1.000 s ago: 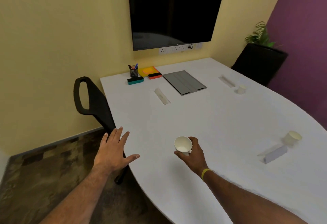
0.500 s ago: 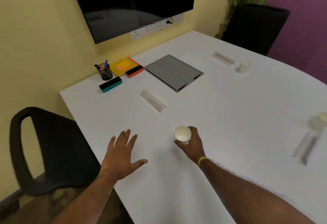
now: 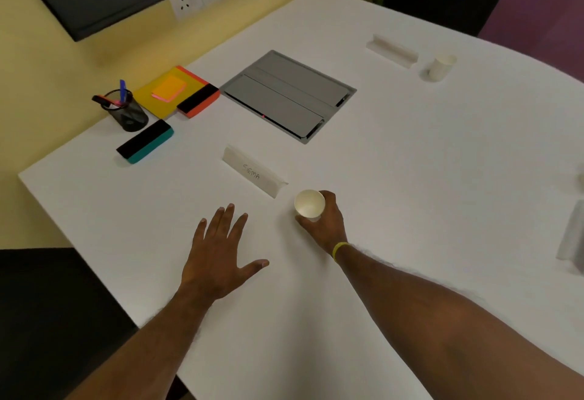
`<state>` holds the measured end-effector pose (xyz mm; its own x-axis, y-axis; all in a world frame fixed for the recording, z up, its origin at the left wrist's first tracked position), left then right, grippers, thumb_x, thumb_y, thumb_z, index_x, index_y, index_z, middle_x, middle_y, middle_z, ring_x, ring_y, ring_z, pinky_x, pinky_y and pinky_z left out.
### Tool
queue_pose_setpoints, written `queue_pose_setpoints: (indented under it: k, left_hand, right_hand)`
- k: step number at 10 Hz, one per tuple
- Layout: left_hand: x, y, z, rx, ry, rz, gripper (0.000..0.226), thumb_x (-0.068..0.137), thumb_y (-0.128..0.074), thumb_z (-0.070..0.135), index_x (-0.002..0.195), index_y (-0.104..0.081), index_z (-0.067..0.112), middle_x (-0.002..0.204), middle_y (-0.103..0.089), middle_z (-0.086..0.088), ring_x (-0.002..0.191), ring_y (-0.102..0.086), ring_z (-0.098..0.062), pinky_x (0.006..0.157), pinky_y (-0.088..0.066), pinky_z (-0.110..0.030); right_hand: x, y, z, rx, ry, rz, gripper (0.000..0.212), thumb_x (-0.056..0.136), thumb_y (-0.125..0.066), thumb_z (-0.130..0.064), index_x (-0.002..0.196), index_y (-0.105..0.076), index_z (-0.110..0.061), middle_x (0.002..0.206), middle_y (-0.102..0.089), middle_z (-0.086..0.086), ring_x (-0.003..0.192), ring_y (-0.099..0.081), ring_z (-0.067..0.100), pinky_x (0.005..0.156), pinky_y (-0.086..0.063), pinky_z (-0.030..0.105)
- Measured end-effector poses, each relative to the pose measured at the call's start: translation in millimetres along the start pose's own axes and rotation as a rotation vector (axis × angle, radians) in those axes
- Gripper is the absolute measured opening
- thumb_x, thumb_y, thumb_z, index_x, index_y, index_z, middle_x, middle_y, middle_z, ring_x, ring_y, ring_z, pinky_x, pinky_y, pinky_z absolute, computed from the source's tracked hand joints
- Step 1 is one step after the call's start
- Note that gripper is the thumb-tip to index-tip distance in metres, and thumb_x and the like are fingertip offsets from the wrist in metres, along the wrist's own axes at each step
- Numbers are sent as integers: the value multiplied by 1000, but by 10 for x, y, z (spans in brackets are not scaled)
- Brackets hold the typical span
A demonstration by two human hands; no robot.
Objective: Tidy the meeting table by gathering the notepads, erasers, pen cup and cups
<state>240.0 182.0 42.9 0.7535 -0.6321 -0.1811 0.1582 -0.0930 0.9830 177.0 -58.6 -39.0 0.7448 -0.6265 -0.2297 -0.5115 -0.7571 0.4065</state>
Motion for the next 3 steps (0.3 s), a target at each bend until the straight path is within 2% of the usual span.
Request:
queue_pose_setpoints:
  k: [2,3]
  left_hand:
    - [202,-79,-33,-25,-35,-26,110,69,-11,92,157,-9,25,165,2,-6,153,3,-22,123,-3,-47]
    - [195,-133,-92,-6,-53,-38,110,70,-11,93,157,-10,25,165,1,-6,153,3,-21,123,-4,-47]
  right_hand:
    - [159,-109,-16,-46,-32,6,68,63,-83,-38,113,-36,-40,103,-56,-18,96,-59,15,82,-50,33]
    - [164,-113,36,-44,-32,26,78,62,-87,-34,123,-38,-31,114,-55,-13,105,-58,17,89,-49,36]
Point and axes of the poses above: each hand's wrist, its own x-axis towards the middle knuckle, its own y-axis out of the back of the hand, z = x × y, the point moved 10 cm from there along x, towards the middle knuckle
